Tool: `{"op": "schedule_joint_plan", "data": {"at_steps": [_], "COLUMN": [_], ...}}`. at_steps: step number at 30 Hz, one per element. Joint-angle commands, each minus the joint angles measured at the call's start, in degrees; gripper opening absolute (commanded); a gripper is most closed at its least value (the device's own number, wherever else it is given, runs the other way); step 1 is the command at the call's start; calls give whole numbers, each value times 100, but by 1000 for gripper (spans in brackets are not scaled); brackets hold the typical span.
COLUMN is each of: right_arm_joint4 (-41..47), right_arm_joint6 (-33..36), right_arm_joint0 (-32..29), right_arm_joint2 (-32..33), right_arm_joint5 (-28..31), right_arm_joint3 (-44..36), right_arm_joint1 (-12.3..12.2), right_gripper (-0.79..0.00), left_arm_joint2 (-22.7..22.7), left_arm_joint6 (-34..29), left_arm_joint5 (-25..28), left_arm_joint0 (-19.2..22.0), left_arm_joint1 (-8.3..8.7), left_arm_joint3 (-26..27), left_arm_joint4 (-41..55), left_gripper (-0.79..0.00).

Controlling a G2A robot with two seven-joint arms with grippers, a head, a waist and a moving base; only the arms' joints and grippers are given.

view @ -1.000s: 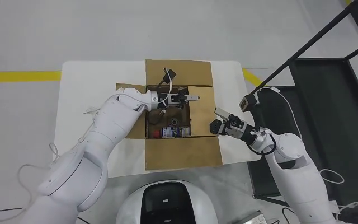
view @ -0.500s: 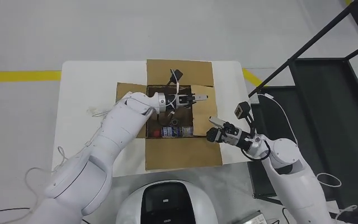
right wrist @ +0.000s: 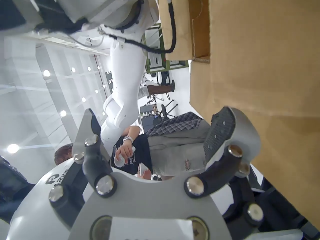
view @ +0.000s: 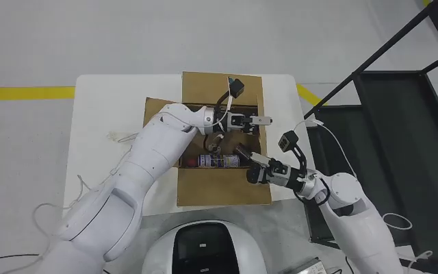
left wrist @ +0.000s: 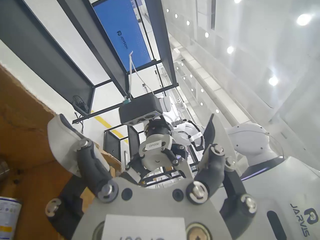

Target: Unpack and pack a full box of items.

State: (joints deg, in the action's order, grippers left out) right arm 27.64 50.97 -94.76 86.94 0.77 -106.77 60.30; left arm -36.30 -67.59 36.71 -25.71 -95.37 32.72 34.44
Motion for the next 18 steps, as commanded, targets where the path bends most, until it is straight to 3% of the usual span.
{"op": "schedule_joint_plan", "data": {"at_steps": [1,6,10,15,18], "right_arm_joint4": [-34,49,434,1417,1684], "right_arm_joint6": [-349,-661,-867,-1824,-2280], "right_arm_joint0": [-58,-376,-606,-632,-526], "right_arm_joint2": [-26,189,440,622,576], "right_arm_joint5": [208,658,888,891,898], "right_arm_joint3": [85,93,113,298,531], "right_arm_joint1": [19,26,36,115,162], "right_gripper": [0,0,0,0,0], "left_arm_joint2": [-14,41,-10,-174,-382], "left_arm_joint6": [-74,-63,38,3,39], "left_arm_joint5": [-76,-65,36,2,37], "left_arm_joint0": [24,159,226,52,-67], "left_arm_joint1": [-44,-130,-96,128,353], "left_arm_joint3": [-20,-163,-125,301,584], "left_arm_joint4": [141,34,-107,-270,-537], "left_gripper": [0,0,0,0,0]}}
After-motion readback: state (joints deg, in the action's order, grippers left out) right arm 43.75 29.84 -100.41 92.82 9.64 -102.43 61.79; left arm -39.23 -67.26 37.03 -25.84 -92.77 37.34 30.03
